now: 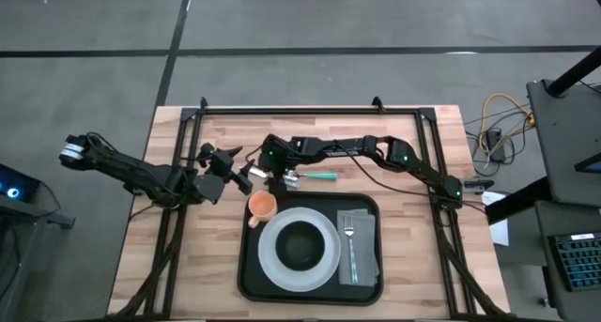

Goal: Set up tray
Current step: Put the blue knife on the gray napkin to the right of the fork on the black tray

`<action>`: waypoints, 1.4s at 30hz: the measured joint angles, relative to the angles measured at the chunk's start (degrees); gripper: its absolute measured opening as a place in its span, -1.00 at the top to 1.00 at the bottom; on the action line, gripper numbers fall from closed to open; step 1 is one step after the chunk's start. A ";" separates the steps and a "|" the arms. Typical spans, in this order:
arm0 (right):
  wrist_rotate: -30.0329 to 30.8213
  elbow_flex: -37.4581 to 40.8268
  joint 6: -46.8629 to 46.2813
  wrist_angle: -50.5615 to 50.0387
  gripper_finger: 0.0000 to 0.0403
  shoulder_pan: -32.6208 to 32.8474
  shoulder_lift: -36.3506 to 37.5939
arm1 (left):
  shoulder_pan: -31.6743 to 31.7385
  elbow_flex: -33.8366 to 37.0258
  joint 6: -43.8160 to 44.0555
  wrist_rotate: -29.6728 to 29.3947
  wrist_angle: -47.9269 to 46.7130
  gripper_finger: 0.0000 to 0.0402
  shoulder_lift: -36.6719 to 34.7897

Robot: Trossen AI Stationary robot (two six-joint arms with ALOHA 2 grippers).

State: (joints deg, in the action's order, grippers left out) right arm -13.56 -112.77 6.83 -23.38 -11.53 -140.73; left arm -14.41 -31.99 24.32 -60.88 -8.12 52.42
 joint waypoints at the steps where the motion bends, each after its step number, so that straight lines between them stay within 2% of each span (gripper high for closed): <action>1: -0.02 0.24 0.00 0.26 -0.03 0.09 0.00 | -0.01 0.00 0.00 0.00 0.00 -0.19 0.00; 8: 0.41 3.60 0.79 5.27 -0.03 0.11 0.04 | 0.00 0.00 0.22 0.91 0.00 -0.19 0.00; 12: 3.42 3.89 1.38 5.81 -0.03 0.05 0.04 | 0.00 0.00 0.22 0.94 0.00 -0.19 0.00; 20: 3.67 3.95 1.41 5.66 -0.03 -0.08 -0.02 | 0.00 0.00 0.22 1.01 0.00 -0.19 0.01; 35: 3.48 8.66 0.87 9.30 -0.03 -0.24 0.23 | -0.04 0.02 0.22 1.07 0.00 -0.19 0.02; 42: 3.48 7.83 1.31 7.68 0.12 -0.24 0.11 | -0.07 0.02 0.22 3.50 0.00 -0.19 0.02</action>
State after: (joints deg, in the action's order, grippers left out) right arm -10.09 -104.95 8.14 -15.70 -11.77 -140.62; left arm -14.48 -31.97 24.53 -57.38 -8.12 52.45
